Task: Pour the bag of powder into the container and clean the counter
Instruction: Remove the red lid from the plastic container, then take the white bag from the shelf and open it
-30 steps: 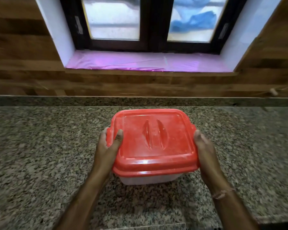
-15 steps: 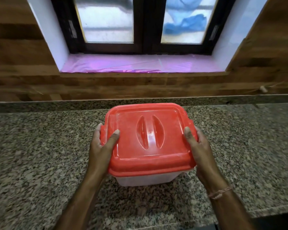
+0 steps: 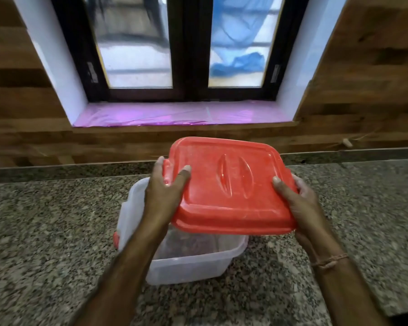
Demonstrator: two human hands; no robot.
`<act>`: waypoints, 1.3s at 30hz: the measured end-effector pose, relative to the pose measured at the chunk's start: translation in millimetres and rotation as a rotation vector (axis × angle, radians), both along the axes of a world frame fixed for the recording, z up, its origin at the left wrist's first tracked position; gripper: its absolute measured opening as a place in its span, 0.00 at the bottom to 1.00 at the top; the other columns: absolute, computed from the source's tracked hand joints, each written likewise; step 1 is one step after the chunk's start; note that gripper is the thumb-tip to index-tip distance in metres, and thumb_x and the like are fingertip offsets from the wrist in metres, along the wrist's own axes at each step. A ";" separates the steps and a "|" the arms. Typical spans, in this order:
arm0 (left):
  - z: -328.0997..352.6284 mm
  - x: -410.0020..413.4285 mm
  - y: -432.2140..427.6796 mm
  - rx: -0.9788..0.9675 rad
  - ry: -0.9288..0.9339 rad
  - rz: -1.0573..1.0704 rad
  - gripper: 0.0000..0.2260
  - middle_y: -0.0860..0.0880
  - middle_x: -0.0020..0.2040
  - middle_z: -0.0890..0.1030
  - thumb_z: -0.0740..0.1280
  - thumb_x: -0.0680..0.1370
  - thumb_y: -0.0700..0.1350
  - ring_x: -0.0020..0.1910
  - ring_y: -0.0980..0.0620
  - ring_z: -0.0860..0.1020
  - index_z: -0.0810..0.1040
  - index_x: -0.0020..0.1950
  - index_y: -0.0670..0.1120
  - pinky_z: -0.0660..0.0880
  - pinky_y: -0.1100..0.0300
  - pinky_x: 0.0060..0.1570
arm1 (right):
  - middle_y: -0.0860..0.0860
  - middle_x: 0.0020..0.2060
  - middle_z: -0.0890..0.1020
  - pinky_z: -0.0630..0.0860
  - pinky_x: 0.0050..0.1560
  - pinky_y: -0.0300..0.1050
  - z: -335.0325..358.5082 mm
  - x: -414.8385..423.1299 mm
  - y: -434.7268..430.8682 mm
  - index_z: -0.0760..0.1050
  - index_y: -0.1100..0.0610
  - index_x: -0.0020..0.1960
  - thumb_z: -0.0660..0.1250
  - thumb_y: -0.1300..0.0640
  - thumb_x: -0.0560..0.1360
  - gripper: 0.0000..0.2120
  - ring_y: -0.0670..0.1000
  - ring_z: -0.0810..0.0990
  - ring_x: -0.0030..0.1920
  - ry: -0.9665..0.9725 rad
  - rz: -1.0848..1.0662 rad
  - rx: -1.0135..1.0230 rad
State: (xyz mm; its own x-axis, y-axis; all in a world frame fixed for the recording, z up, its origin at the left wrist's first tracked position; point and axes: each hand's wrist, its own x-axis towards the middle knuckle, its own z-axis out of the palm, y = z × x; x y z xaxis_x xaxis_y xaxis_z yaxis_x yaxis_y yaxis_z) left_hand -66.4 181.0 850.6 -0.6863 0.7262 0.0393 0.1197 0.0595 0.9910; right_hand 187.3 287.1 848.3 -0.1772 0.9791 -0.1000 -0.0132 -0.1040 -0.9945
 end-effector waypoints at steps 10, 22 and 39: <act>-45.3 138.9 96.3 -0.489 0.600 -0.256 0.41 0.46 0.84 0.47 0.53 0.79 0.71 0.83 0.46 0.45 0.47 0.84 0.48 0.43 0.39 0.78 | 0.56 0.61 0.85 0.85 0.41 0.46 -72.8 173.0 112.9 0.76 0.52 0.73 0.82 0.44 0.62 0.41 0.55 0.88 0.53 0.101 -0.160 -0.091; -71.9 168.5 102.8 -0.734 0.940 -0.151 0.44 0.45 0.84 0.42 0.55 0.78 0.70 0.83 0.45 0.42 0.48 0.84 0.43 0.47 0.40 0.79 | 0.61 0.59 0.85 0.84 0.40 0.40 -223.9 180.3 157.1 0.76 0.58 0.69 0.78 0.62 0.72 0.26 0.54 0.85 0.48 -0.105 -0.024 -0.193; -79.8 187.9 115.3 -0.716 0.935 -0.083 0.42 0.46 0.84 0.43 0.57 0.79 0.69 0.83 0.46 0.43 0.49 0.84 0.45 0.47 0.38 0.79 | 0.56 0.78 0.67 0.70 0.72 0.61 -244.0 179.9 125.2 0.60 0.52 0.82 0.65 0.44 0.82 0.32 0.59 0.69 0.73 -0.995 0.128 0.102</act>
State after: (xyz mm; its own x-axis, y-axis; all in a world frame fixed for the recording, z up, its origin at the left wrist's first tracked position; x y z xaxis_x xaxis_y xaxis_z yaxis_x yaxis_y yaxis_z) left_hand 121.5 296.2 770.7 -0.5569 0.8279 0.0670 0.8108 0.5243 0.2603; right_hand 367.2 412.3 604.3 -0.1636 0.9706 -0.1763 0.8330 0.0402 -0.5519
